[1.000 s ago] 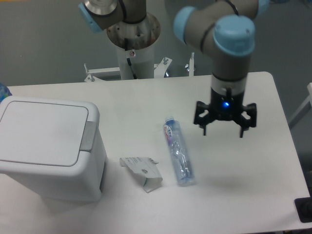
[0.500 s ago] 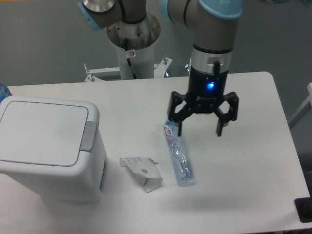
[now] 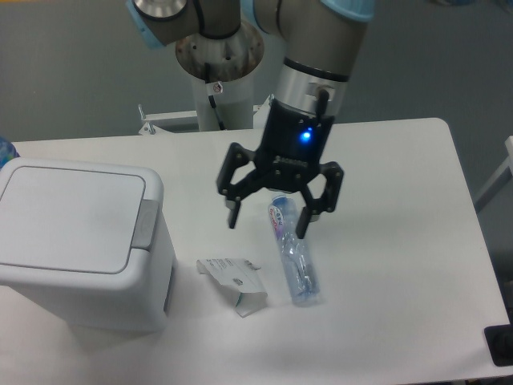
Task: Open the trash can
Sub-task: 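Move the open gripper across the table toward the white trash can lid, then press the gripper finger down on the trash can lid's rear edge to flip it open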
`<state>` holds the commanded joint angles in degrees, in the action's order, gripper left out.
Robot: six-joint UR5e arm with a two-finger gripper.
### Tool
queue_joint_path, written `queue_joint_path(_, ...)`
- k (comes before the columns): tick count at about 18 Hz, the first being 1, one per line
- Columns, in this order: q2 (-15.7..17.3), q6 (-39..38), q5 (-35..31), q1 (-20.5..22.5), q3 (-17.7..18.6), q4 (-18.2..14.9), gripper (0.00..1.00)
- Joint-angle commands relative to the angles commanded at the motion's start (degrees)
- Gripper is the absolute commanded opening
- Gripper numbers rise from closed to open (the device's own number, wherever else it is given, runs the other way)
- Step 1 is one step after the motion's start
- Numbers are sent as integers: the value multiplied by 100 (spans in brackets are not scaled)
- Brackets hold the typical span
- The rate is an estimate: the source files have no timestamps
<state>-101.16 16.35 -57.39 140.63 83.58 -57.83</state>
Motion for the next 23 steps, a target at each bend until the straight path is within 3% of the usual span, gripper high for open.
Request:
queue_joint_path(10, -9, -211, -79, -387, 247, 263, 100)
queue_joint_path(15, 88, -220, -596, -632, 449, 273, 100)
queue_joint_path(23, 44, -211, -738, -703, 475, 264, 100)
